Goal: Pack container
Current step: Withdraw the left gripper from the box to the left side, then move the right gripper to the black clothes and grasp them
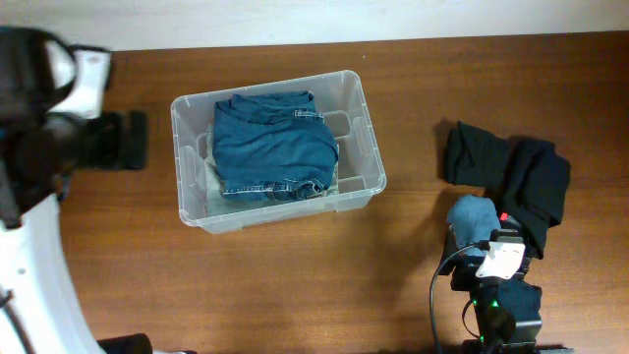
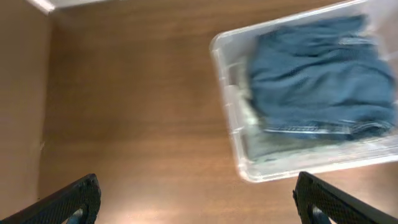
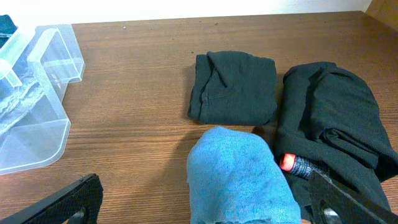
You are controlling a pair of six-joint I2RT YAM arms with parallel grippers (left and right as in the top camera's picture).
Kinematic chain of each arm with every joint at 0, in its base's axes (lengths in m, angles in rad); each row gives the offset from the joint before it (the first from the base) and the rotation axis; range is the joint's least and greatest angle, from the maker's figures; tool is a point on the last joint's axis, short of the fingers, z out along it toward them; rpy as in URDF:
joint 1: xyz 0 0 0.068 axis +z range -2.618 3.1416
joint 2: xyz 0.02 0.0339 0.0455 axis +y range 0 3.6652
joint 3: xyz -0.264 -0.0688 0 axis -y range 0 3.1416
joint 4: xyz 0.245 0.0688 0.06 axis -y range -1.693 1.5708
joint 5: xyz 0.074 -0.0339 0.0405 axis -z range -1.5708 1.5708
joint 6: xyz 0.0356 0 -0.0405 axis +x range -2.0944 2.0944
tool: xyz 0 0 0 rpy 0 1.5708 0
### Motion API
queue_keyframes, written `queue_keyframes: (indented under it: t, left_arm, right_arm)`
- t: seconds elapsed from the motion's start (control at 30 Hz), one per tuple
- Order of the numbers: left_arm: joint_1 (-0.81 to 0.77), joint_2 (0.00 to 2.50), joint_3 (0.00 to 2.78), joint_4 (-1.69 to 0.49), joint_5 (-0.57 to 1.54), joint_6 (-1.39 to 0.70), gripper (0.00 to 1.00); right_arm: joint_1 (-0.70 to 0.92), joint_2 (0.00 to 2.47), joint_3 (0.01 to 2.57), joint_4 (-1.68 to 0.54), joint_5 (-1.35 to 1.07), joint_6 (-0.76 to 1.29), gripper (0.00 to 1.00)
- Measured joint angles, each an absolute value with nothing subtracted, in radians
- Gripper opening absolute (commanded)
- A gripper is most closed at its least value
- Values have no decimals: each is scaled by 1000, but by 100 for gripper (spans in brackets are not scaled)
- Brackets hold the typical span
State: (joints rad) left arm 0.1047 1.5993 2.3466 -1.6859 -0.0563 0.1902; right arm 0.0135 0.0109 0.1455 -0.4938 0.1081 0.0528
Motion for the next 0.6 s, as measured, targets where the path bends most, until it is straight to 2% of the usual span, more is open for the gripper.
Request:
queue_keyframes:
  t: [0.17,0.43,0.6]
  left_arm:
    - [174,1584,2347,-1687,-57,186,100]
    - [175,1584,2345,-1660,-57,185,100]
    - [175,1584,2345,-1678,-57,185,100]
  right_arm:
    - [13,11,144,-413,39,53,98]
    - [14,12,143,-280,-302,90,99]
    - [14,99,218,-313,-363,185,98]
